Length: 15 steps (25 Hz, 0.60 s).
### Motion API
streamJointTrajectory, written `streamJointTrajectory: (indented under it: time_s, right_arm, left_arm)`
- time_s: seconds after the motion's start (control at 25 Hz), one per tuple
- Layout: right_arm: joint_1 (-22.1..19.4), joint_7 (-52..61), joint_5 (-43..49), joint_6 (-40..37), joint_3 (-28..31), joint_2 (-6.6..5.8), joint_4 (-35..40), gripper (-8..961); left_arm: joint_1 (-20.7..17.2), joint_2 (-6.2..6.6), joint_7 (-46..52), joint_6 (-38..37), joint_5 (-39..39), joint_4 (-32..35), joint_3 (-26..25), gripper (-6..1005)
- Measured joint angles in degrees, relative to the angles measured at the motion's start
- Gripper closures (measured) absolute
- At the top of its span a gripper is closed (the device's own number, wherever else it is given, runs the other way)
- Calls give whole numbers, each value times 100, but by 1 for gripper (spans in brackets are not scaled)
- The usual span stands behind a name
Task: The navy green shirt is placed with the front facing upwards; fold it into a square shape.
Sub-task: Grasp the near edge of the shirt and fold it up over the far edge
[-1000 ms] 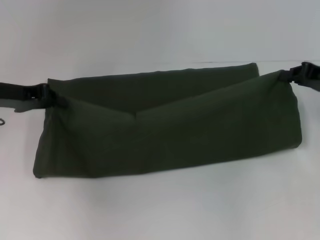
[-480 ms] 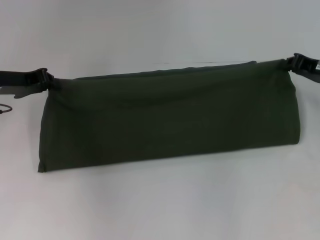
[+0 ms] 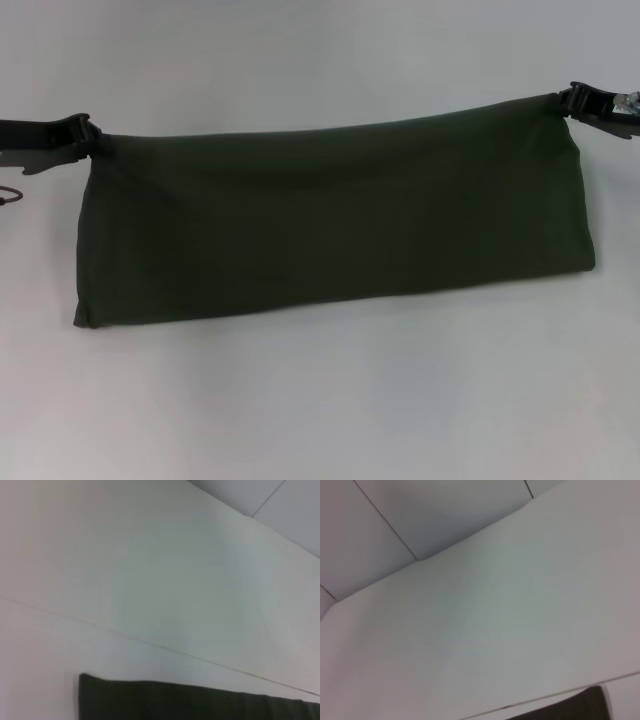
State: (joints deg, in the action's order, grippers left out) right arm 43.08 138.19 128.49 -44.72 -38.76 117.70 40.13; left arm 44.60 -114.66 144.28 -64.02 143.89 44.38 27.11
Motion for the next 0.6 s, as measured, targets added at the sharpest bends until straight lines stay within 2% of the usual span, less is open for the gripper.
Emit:
streamJointTrajectory:
  time_s: [0.24, 0.6]
  right_arm:
    - [82, 18, 7, 449, -228, -18, -170, 912]
    - [295, 18, 9, 760, -438, -46, -328, 911]
  left_arm:
    - [12, -8, 23, 341, 25, -35, 254, 960]
    - [16, -15, 38, 553, 38, -147, 286, 959]
